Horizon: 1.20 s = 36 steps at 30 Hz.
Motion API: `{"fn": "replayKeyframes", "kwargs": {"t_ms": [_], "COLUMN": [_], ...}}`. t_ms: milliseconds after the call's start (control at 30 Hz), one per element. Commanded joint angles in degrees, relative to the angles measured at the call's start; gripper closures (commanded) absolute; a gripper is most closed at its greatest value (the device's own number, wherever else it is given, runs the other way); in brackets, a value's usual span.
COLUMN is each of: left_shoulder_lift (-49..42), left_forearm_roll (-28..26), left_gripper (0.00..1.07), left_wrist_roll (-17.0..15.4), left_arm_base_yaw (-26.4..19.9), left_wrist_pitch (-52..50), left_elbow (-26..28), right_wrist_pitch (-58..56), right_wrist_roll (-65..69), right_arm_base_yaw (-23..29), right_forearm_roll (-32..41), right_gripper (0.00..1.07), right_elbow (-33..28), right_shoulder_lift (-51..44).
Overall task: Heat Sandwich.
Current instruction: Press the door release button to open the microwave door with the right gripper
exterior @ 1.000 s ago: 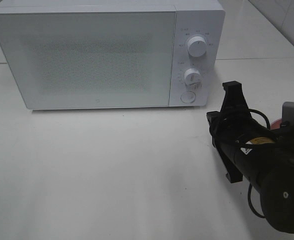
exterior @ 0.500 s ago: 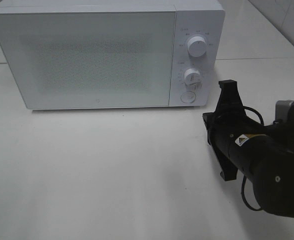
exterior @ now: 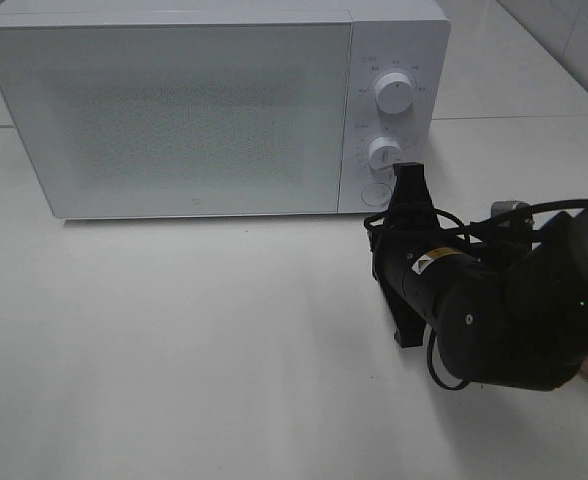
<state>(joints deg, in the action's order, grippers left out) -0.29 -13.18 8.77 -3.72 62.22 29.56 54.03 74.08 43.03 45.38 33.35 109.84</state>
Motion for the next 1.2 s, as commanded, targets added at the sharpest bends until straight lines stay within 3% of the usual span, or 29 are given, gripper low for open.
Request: {"fn": "replayKeyframes", "kwargs": {"t_ms": [33, 467, 1200], "left_shoulder_lift": [-1.26, -1.26, -1.26], "left_forearm_roll": [-0.57, -0.57, -0.57], "left_gripper": [0.09, 0.09, 0.09], "left_wrist_roll": [-0.06, -0.06, -0.06], "left_arm_base_yaw": [-0.29, -0.29, -0.29], "left_wrist_pitch": [-0.46, -0.46, -0.46], "left_elbow": [-0.06, -0.06, -0.06], "right_wrist_pitch": [-0.17, -2.92, -3.95], "right_wrist_roll": [0.40, 0.00, 0.23], "right_arm_base_yaw": [-2.01, -8.94, -12.20], "right_forearm_roll": [-1.95, -9.34, -11.97], "right_gripper": [1.07, 1.07, 1.07], "right_elbow": [1.60, 7.91, 13.87], "right_shoulder_lift": [0.86, 4.98, 9.68]}}
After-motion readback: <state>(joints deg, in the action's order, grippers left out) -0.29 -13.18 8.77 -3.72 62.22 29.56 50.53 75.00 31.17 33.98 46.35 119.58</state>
